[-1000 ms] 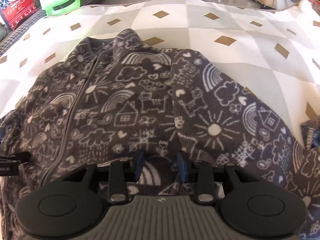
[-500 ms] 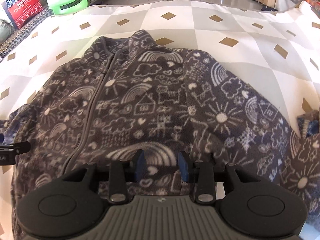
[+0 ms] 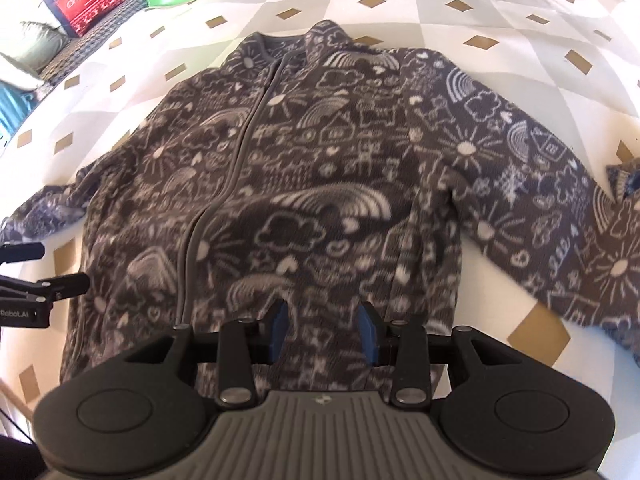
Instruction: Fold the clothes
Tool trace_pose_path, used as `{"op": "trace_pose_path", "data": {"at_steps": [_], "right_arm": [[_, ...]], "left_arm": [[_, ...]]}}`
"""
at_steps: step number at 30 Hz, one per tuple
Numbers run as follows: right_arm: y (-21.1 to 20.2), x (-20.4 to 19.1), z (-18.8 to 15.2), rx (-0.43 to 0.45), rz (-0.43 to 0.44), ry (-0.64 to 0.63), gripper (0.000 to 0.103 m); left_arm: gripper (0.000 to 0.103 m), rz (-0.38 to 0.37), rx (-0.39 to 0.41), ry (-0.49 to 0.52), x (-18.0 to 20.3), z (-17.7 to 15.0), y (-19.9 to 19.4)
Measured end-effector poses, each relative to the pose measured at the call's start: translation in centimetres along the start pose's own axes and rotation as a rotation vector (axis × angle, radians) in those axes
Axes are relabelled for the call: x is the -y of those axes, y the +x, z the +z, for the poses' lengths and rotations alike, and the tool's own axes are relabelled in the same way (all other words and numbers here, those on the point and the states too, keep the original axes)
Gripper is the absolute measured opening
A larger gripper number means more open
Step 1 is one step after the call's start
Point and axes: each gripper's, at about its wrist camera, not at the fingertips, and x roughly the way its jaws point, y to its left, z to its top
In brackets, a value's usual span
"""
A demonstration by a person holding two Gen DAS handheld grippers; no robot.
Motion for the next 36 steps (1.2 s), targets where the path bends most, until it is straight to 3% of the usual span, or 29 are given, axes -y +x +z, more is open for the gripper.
{"op": "trace_pose_path", "data": {"at_steps": [4, 9, 14, 18, 25, 32, 36], "right_arm": [[-0.3, -0.4, -1.8, -0.012, -0.001, -0.004, 0.036], [0.5, 0.0, -3.1, -0.037, -0.033, -0.019, 0.036], [1.0, 1.6, -3.7, -0.03, -0.056, 0.013, 0.036], [0.9, 1.9, -3.9, -0.013, -0.122, -0.007, 0.037], [-1.3, -0.2, -4.7, 0.044, -0.165, -0.119, 0.037], [-4.5, -5.2, -7.9, 0.114, -0.035, -0.259, 0.037], [-5.4, -9.1, -10.9, 0.12, 0.03, -0.407, 0.037]], "left_arm": [[0.103, -0.078, -0.03, -0.045, 1.4, -2.1, 0.1], [0.103, -0.07, -0.047, -0.003, 2.7, -3.6, 1.0], [0.103, 0.036, -0.083, -0.025, 1.5, -3.9, 2.7], [0.103, 0.009, -0.093, -0.112, -0.4, -4.2, 3.1], [0.103, 0.108, -0.029, -0.017, 1.7, -4.3, 1.3], [0.103, 0.109, 0.023, -0.032, 2.6, -4.5, -1.2], [0.103, 0.134, 0.032, -0.05, 2.6, -5.0, -2.1]]}}
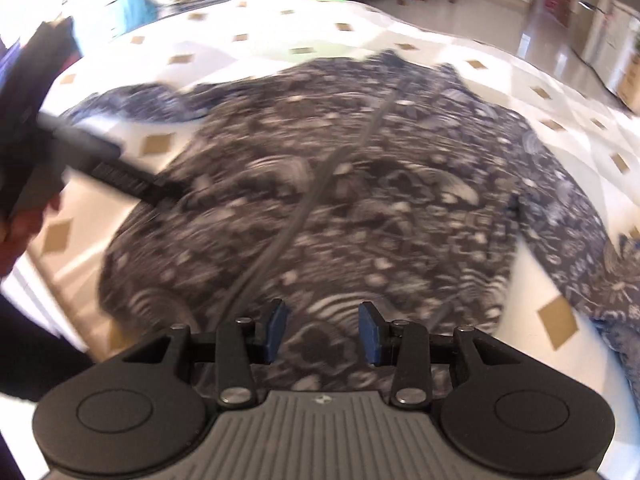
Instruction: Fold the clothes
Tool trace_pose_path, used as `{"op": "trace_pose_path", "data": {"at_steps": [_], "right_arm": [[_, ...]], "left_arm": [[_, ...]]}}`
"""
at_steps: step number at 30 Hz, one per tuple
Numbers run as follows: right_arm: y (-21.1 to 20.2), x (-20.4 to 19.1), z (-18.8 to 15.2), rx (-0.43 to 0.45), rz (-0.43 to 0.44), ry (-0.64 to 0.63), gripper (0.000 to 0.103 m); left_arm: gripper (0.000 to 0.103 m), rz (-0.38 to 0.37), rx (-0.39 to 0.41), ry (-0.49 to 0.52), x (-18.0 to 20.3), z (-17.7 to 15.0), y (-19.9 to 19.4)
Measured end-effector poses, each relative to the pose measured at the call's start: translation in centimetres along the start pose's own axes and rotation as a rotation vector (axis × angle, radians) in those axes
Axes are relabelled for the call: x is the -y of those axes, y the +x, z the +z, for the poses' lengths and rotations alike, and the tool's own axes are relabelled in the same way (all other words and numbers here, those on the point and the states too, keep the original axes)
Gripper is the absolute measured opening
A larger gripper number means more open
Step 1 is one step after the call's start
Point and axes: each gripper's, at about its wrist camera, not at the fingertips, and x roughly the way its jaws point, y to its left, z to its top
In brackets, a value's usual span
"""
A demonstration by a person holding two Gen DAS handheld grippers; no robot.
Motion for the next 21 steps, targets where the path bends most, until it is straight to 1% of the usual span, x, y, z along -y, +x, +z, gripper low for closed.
{"op": "trace_pose_path", "data": {"at_steps": [2, 4, 7, 10, 14, 16, 18, 21], "right_arm": [[-0.2, -2.3, -0.8, -0.001, 0.028, -0.066, 0.037], [0.0, -4.4, -1.7, -0.014, 0.061, -0.116, 0.037], [0.5, -7.0, -2.9, -0.032, 0.076, -0.193, 0.037], [0.8, -9.0, -4.0, -0.037, 0.087, -0.26, 0.037], [1.9, -10.4, -4.9, -0.032, 0.056, -0.307, 0.037], [2.5, -10.8, -5.2, -0.036, 0.047, -0.321, 0.038], [2.9, -11.4, -5.5, -0.021, 0.026, -0.365, 0.038], [3.1, -11.2, -5.2, -0.007, 0.013, -0.351, 0.038]], "left_arm": [[0.103, 0.024, -0.001, -0.016, -0.2, -0.3, -0.3], [0.103, 0.03, -0.006, -0.048, -0.5, -0.7, -0.6], [0.103, 0.025, -0.01, -0.08, -0.5, -1.4, -1.1], [0.103, 0.025, 0.009, -0.09, -0.5, -2.0, -1.8], [0.103, 0.035, 0.025, -0.101, -0.5, -2.6, -2.4], [0.103, 0.027, 0.023, -0.112, -0.6, -2.8, -2.5], [0.103, 0.021, 0.02, -0.122, -0.7, -3.0, -2.5], [0.103, 0.026, 0.023, -0.13, -1.0, -3.1, -2.7]]}}
